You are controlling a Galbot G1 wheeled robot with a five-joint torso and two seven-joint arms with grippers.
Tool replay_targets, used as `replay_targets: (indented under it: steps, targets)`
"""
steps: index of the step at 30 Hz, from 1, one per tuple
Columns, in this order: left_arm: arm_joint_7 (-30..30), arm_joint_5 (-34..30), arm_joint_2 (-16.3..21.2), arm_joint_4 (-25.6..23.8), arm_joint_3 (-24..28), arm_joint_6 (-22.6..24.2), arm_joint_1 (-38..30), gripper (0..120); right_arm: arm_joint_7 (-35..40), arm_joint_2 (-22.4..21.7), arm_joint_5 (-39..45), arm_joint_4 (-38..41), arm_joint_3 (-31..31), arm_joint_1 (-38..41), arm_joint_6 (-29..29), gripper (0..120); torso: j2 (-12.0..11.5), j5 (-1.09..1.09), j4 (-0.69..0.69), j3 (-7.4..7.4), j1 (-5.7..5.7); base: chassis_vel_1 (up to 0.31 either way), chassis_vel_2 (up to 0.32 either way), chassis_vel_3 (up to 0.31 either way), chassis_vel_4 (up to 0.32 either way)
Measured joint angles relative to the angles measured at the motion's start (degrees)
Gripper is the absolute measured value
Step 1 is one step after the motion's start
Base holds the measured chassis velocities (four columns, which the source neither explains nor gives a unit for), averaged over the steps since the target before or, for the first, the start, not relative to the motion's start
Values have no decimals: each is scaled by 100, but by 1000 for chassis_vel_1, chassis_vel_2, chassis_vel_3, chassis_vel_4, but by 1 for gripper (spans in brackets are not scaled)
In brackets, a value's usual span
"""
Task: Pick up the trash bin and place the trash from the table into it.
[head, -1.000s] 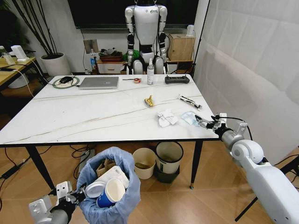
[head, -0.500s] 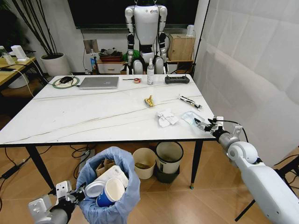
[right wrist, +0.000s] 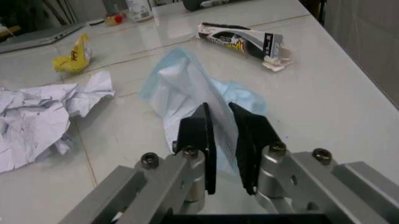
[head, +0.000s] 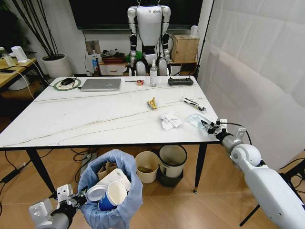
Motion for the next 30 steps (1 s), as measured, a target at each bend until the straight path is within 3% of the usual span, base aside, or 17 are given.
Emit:
replay_targets:
  steps: [4,12,22,26,30]
  targets:
    - [0,-1,11,0,3,1,-1,0,-22,-18,-1,157,16,-76,20,0,0,0,0,0,0,0,0,0,0]
    - [-1,-6,44,-1,30,4,-12,0,-106,-83,1,488,37,-210,139,0,0,0,0,0,0,0,0,0,0]
    - [-12,-100,143,-66,-1,6,26,0,-934,-845,106,2330,302,-1405,756,0,0,-1,-2,0,-2,0,0,0,0]
    - [-34,-122,160,-55,22,18,0,0,-932,-1001,157,2890,189,-1550,711,0,0,-1,-2,-1,-2,0,0,0,0]
    - [-81,-227,180,-41,56,38,-12,0,-700,-1219,247,3595,-318,-1470,441,0,0,-2,0,-1,-2,0,0,0,0]
